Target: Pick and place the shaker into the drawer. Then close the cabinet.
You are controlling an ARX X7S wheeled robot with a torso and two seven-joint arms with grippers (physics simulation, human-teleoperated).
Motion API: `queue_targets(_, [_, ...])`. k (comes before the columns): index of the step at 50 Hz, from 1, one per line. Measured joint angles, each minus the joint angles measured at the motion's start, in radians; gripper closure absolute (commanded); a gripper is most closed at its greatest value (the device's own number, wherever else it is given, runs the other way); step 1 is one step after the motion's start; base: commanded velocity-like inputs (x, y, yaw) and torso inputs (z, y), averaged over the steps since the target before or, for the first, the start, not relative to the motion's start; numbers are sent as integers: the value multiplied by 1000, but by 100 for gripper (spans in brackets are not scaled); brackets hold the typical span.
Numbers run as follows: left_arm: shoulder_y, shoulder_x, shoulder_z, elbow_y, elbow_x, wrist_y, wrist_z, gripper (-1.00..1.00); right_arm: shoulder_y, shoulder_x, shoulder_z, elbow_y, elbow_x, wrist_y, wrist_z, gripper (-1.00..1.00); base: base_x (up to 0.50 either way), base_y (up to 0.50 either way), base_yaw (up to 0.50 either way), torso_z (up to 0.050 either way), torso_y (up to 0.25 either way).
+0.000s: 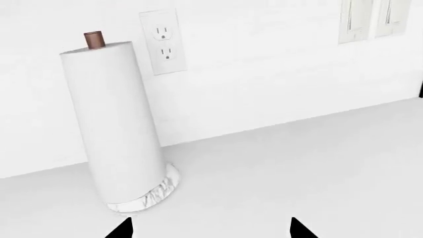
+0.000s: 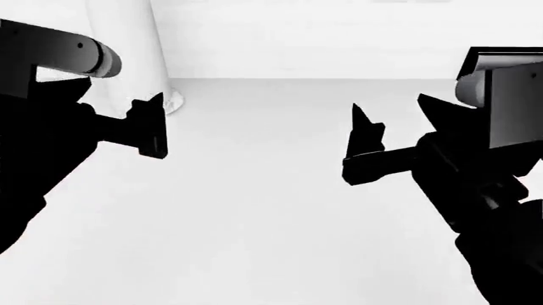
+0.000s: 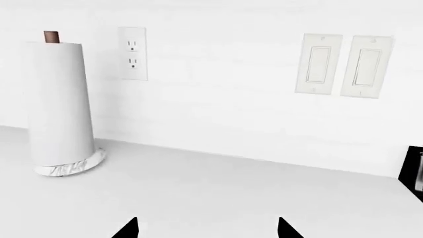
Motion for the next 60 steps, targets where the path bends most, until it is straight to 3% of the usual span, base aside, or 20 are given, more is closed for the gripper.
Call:
queue_targets(9, [-266, 27, 95, -168, -43, -103, 3, -100, 281, 42, -113, 161, 250, 27, 148, -100, 0, -17, 0, 0, 0])
queue_targets(17, [-387, 32, 143, -255, -69, -149, 1, -100, 409, 62, -170, 233, 367, 32, 215, -100, 67, -457, 0, 0, 0])
queue_targets(37, [-488, 25, 187, -315, -96, -173, 0, -100, 521, 70, -224, 276, 439, 42, 243, -100, 120, -7, 0, 0, 0])
queue_targets(60, [-501, 7, 208, -318, -108, -162, 2, -100, 564, 86, -242, 273, 402, 66, 228, -100, 181, 1, 0, 0, 0])
